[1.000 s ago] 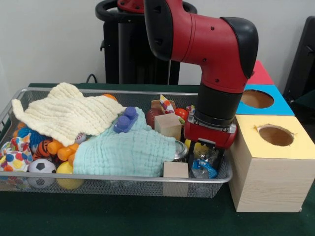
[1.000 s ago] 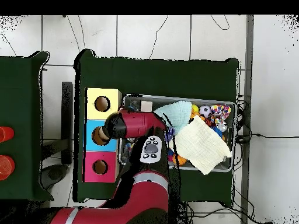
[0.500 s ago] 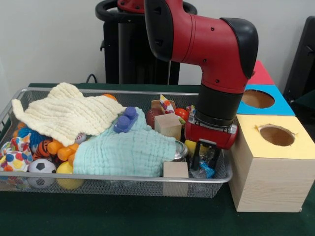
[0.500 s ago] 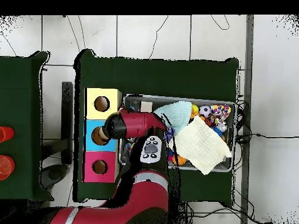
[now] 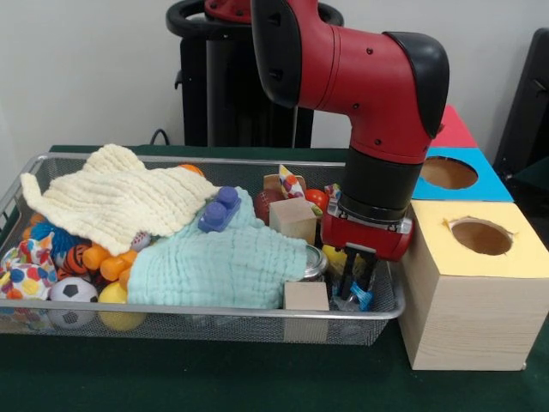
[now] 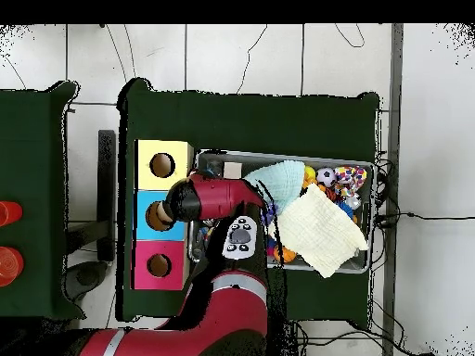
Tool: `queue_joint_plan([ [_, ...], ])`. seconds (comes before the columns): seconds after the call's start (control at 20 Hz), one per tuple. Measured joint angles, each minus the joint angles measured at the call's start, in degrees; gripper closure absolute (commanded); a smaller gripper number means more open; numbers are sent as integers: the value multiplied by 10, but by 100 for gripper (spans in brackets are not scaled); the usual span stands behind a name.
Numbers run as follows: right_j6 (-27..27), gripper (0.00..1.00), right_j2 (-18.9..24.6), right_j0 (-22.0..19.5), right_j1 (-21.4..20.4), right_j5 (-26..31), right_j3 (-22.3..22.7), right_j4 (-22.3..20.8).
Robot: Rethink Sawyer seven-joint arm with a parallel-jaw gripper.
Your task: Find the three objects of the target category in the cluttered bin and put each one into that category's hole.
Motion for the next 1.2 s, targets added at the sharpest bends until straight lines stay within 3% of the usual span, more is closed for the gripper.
queue_joint_plan([
  [0.65,0,100,-3,3,-13,0,15,5],
  [0.95,0,100,-5,6,-49,26,46,22],
  [1.2,0,100,-5,12,-88,80,74,36],
])
